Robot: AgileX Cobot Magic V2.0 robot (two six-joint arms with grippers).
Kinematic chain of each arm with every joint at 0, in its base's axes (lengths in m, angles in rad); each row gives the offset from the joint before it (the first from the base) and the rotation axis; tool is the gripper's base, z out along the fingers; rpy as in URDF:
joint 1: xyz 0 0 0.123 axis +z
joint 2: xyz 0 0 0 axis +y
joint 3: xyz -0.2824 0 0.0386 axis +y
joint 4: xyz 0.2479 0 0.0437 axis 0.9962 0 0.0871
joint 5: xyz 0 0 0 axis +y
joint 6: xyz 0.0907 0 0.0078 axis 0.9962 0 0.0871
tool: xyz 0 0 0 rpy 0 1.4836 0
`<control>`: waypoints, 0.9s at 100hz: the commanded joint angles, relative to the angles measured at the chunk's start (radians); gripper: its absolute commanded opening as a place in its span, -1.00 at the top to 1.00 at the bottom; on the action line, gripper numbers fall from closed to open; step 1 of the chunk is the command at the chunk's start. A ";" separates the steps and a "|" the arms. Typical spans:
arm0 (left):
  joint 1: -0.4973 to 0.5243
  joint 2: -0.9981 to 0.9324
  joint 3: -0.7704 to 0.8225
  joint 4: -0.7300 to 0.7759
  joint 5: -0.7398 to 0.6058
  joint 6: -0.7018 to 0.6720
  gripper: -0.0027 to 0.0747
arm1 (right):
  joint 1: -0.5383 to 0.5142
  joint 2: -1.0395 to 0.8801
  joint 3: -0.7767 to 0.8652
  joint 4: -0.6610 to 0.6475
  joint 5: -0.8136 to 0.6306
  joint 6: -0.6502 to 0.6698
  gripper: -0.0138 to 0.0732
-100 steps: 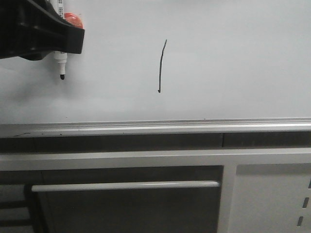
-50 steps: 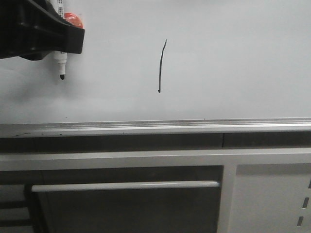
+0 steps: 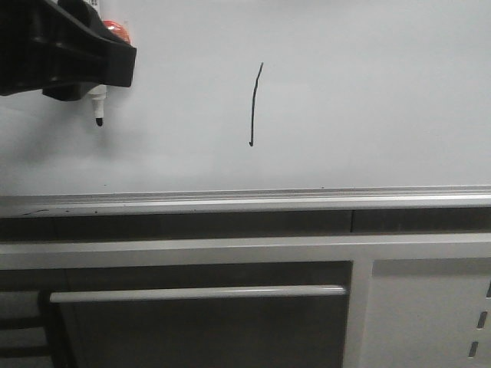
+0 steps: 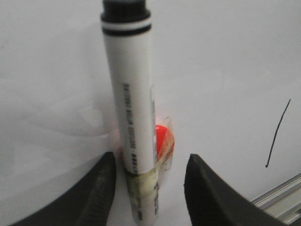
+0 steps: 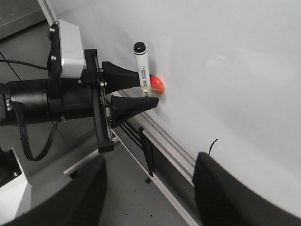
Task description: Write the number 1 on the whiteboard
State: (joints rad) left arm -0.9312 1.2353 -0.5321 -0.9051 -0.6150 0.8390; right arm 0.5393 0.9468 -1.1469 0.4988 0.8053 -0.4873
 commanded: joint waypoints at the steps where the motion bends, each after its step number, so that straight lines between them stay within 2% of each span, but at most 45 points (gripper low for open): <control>1: 0.004 -0.016 -0.034 0.013 -0.115 -0.013 0.06 | -0.004 -0.010 -0.024 0.019 -0.061 -0.006 -0.16; 35: 0.004 -0.016 -0.034 -0.044 -0.115 0.017 0.04 | -0.004 -0.010 -0.024 0.017 -0.061 -0.006 -0.16; 52: 0.004 -0.040 -0.034 -0.051 -0.103 0.017 -0.28 | -0.004 -0.010 -0.024 0.013 -0.061 -0.006 -0.16; 61: 0.004 -0.068 -0.034 -0.077 -0.094 0.017 -0.31 | -0.004 -0.010 -0.024 0.009 -0.061 -0.006 -0.16; 90: 0.004 -0.211 -0.030 -0.137 0.081 0.123 -0.31 | -0.004 -0.010 -0.024 -0.005 -0.056 -0.006 -0.16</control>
State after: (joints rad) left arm -0.9272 1.0837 -0.5321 -1.0382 -0.5366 0.9244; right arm 0.5393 0.9468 -1.1469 0.4809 0.8053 -0.4873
